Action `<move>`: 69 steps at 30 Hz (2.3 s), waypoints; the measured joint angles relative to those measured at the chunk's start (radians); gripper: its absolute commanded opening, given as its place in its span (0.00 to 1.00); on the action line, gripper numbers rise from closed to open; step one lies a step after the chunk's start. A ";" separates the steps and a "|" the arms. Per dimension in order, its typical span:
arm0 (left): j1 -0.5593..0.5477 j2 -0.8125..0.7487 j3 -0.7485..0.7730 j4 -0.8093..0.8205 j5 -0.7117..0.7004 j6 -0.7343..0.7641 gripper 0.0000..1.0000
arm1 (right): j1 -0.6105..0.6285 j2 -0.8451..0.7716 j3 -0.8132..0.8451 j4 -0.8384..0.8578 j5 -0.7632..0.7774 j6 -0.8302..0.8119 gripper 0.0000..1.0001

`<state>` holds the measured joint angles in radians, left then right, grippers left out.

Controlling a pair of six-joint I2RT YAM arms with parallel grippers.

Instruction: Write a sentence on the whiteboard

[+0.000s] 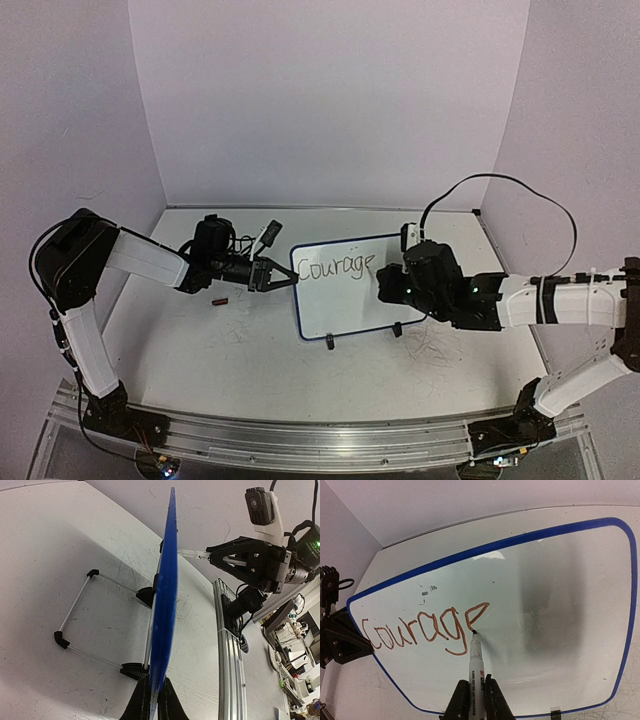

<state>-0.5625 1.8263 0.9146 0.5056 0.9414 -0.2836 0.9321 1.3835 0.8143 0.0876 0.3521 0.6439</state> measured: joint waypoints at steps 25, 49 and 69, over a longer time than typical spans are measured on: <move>0.000 0.000 0.001 -0.005 0.001 0.004 0.00 | -0.004 -0.241 -0.080 -0.001 -0.037 -0.112 0.00; -0.006 -0.030 0.035 -0.150 -0.055 0.054 0.00 | -0.011 -0.298 -0.056 -0.079 -0.044 -0.336 0.00; -0.006 -0.041 0.035 -0.176 -0.063 0.079 0.00 | -0.025 -0.270 -0.047 -0.166 0.021 -0.241 0.00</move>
<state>-0.5690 1.7855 0.9501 0.3296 0.8786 -0.2045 0.9067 1.1137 0.7670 -0.0786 0.3733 0.4026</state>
